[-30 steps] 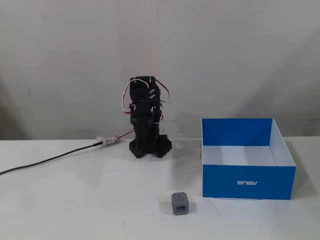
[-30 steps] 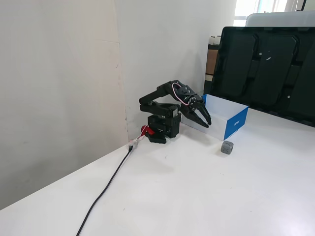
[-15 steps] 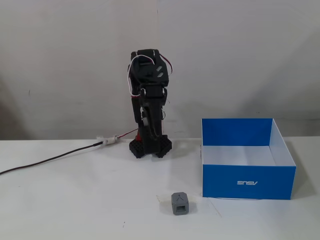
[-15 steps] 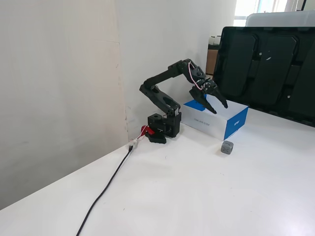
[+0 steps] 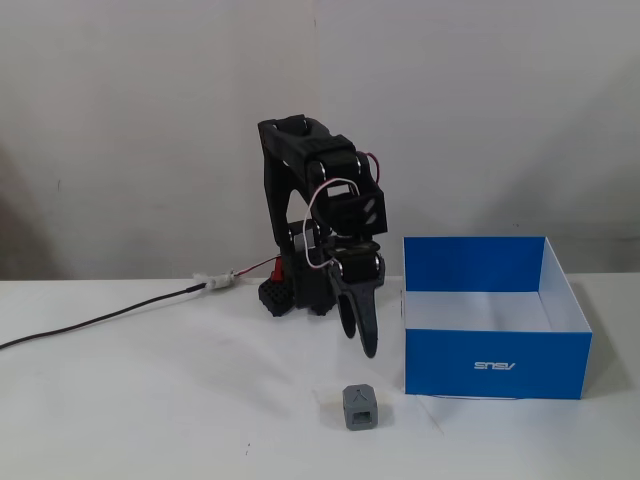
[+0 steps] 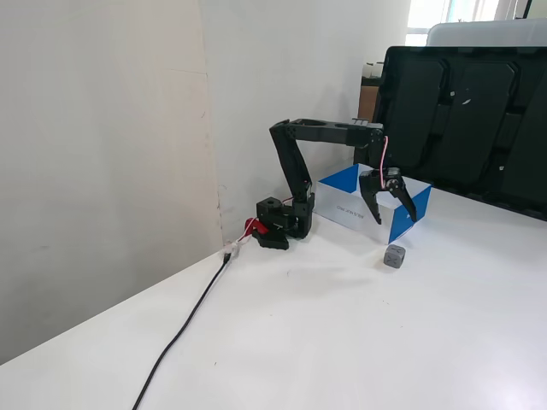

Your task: Pick the gray block and keep it in the box.

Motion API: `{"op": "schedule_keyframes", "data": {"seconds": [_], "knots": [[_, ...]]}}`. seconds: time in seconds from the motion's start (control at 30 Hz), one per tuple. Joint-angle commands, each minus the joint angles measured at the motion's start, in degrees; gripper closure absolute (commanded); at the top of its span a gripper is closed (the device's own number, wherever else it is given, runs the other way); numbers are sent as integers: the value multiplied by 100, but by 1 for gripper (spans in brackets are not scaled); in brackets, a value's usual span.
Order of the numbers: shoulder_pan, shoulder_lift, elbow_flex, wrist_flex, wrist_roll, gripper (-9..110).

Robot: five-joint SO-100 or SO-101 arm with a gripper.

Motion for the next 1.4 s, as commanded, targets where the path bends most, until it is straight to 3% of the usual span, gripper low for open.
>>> {"op": "schedule_keyframes", "data": {"seconds": [0.0,0.43,0.47,0.57,0.77,1.1,1.37], "knots": [[9,-167,-290,-246,35,71],[255,-2382,-378,-1213,9,71],[299,-2575,-466,-1248,-18,73],[431,-2856,-870,-1090,-44,101],[545,-2804,-1195,-800,-44,101],[334,-466,-2083,1090,35,101],[-791,967,-1784,1415,35,101]]}}
